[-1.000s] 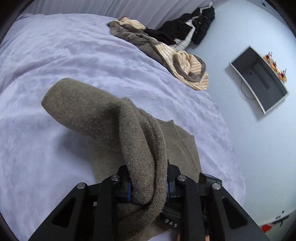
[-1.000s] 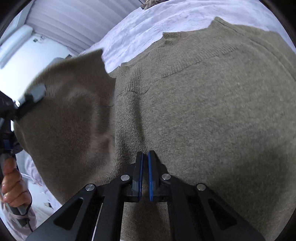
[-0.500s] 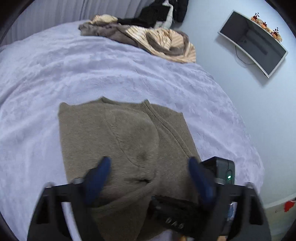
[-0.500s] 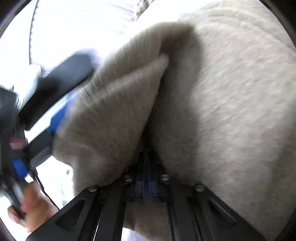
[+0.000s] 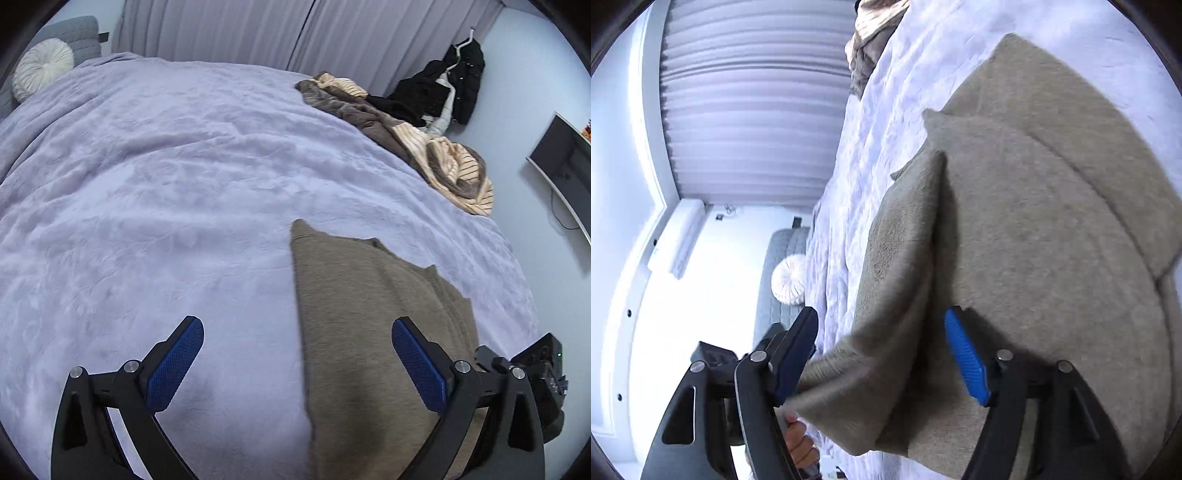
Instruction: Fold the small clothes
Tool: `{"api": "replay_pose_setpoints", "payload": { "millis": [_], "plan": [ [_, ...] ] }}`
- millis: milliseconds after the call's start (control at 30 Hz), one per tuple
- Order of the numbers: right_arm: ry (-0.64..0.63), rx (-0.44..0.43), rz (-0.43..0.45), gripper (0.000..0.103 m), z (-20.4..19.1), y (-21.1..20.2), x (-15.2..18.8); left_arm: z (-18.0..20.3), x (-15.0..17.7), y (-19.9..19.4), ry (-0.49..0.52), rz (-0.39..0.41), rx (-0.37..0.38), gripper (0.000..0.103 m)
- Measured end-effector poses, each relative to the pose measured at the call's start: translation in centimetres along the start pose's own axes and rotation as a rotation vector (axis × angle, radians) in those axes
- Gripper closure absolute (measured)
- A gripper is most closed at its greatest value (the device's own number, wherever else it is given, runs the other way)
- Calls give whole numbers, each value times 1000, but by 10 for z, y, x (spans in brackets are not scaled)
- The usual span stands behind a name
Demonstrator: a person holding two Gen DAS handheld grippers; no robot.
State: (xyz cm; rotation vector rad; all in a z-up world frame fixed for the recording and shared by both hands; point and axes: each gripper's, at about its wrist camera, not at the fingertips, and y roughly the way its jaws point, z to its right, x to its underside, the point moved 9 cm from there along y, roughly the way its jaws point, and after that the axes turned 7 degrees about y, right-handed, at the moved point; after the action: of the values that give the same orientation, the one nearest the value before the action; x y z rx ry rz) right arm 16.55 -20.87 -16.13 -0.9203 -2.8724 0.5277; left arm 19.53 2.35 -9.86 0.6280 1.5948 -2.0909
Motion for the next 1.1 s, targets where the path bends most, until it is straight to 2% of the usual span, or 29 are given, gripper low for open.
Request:
{"api": "replay_pose_setpoints", "payload": {
  "millis": [133,267,300,367,433,467,500,533,567,633,733,833,900,967,1067,1100],
  "plan": [
    [-34,110,-63,28,-3,23,-4,-20,22,23,-22,-59,-27,1],
    [-223,269,-137,28,-25,51,-9,-24,37,34,-37,-94,-20,1],
    [-260,286,-151,28,-21,33,12,-24,38,36,-42,-98,-15,1],
    [-277,282,-185,28,-23,36,11,-24,39,38,-51,-105,-11,1],
    [-215,252,-211,32,-18,49,2,-22,41,42,-52,-116,-11,1],
    [-160,237,-216,51,-12,55,-4,-19,42,43,-49,-122,-10,1],
    [-122,226,-217,83,-7,56,-8,-15,43,44,-41,-128,-8,1],
    [-90,196,-220,85,-6,58,-12,-12,43,45,-32,-133,-7,1],
    [-102,173,-204,86,-11,57,-15,-8,42,44,-22,-133,-11,1],
    [-221,162,-145,86,-31,42,-13,4,36,40,2,-121,4,1],
    [-372,94,-51,86,-72,10,-17,33,24,37,48,-100,35,1],
    [-480,111,40,87,-85,-21,-24,70,18,37,139,-78,54,1],
    [-465,157,76,87,-68,-34,-32,88,24,46,188,-101,54,1],
    [-366,217,97,86,-34,-50,-46,99,36,60,209,-146,62,1],
    [-255,322,90,85,28,-65,-56,103,53,73,186,-194,87,1],
    [-244,325,82,84,41,-77,-55,103,56,73,168,-197,94,1]
  ]
}}
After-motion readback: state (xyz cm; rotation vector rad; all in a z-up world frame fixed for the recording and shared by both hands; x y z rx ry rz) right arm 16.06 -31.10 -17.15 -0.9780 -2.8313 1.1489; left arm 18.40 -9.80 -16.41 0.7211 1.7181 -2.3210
